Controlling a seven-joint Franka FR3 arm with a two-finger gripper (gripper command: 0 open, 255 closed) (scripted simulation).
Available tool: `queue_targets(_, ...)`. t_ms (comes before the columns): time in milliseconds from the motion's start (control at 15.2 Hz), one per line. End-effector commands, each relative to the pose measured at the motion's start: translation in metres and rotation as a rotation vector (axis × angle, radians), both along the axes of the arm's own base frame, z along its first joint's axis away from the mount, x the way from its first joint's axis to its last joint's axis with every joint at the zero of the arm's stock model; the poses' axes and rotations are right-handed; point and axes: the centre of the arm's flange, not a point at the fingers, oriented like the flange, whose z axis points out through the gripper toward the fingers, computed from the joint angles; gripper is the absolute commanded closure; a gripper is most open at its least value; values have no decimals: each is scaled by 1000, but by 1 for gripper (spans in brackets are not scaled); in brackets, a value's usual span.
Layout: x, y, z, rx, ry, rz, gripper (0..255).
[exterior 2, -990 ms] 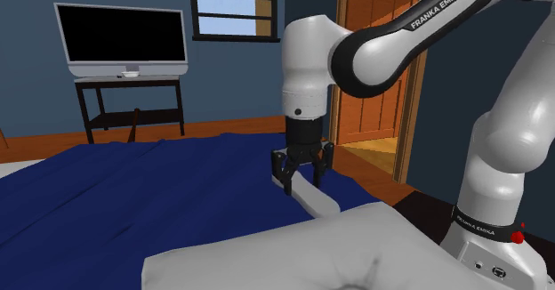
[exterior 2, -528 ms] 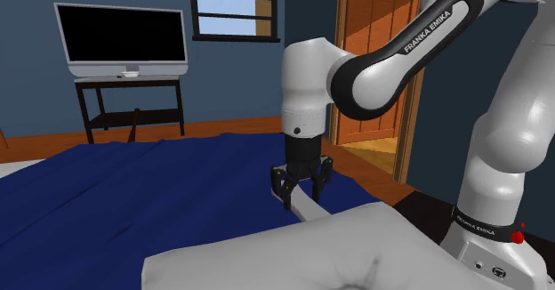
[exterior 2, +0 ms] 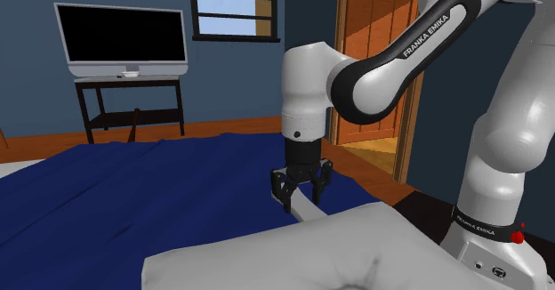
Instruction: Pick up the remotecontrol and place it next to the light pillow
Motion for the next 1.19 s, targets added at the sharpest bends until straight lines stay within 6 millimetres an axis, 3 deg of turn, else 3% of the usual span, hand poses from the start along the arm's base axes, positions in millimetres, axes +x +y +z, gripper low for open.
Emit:
queue_targets(0, 0, 0, 0, 0, 0, 0, 0)
queue_targets(330, 0, 0, 0, 0, 0, 0, 0)
queue_targets(594, 0, 1, 50, 0, 0, 0, 0)
queue_targets(1122, 0, 1, 50, 0, 0, 0, 0)
